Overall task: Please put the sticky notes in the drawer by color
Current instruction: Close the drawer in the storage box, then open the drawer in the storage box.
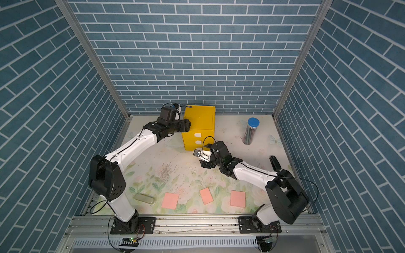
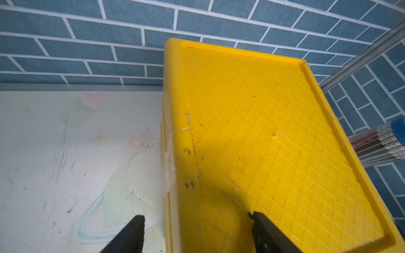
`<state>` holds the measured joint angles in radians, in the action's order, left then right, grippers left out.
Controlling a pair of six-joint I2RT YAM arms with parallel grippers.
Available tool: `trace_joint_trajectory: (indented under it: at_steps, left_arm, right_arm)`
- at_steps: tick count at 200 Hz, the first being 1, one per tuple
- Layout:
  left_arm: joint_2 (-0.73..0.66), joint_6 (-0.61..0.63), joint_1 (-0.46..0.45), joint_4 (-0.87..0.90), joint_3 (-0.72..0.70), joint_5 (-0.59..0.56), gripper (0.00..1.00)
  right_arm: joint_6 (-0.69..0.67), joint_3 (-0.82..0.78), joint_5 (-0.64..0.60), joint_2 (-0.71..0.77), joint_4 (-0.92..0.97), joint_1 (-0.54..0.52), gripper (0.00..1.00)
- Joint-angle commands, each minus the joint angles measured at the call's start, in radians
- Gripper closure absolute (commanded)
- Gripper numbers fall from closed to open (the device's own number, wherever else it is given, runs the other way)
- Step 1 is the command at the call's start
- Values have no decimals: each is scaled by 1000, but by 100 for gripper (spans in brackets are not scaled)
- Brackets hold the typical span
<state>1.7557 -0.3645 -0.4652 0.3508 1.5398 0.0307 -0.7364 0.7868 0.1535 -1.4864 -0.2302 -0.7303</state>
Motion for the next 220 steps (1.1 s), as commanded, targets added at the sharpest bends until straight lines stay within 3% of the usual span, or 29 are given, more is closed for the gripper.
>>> trace_joint_trajectory:
  at_steps: [1,122,171,220]
  left_arm:
    - [-4,31,-5,105,-26,-1,19]
    - [-7,33,-5,108,-28,-1,19]
    - [-7,36,-4,106,-30,4,19]
    - [-6,36,-4,108,-33,3,19]
  right_arm:
    - [-155,52,74,-71,16,12,17]
    - [-194,281,-27,-374,88,8,19]
    - [-206,331,-72,-442,146,7,20]
    - [-195,344,-21,-434,271,7,30]
